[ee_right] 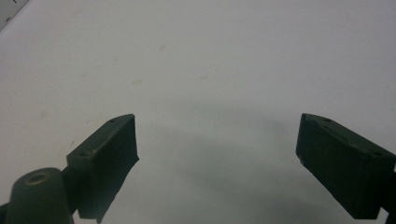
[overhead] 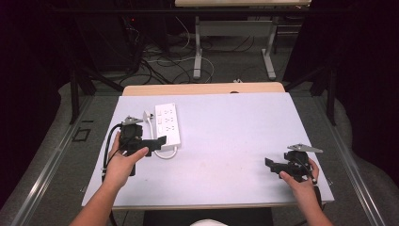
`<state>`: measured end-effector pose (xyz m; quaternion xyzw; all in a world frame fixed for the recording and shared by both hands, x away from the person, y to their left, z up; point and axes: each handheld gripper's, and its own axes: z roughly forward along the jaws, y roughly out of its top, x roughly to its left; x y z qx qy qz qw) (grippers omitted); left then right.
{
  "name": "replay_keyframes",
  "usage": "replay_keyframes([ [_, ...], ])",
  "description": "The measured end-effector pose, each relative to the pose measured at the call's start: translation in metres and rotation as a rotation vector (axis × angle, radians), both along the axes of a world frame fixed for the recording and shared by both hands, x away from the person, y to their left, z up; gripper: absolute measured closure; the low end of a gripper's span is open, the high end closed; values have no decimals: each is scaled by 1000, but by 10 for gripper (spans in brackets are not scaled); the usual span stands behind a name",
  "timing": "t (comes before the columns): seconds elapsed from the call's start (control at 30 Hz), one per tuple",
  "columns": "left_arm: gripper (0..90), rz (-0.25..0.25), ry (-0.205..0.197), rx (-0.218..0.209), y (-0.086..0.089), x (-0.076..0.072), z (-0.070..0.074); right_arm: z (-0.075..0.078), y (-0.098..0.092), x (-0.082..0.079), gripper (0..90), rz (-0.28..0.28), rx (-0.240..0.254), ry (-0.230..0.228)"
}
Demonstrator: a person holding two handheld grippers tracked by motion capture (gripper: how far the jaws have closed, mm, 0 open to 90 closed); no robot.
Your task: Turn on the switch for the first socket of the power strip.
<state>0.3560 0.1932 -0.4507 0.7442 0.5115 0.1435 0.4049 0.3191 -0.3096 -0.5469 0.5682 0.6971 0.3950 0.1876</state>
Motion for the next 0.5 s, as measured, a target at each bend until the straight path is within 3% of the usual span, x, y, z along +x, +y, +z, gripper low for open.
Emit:
replay_keyframes([
  [0.3, 22, 31, -12, -6, 16, -14, 0, 0, 0, 0, 120, -1, 0, -1],
  [0.5, 22, 56, -16, -15, 30, -24, -7, 1, 0, -1, 120, -3, 3, 0],
])
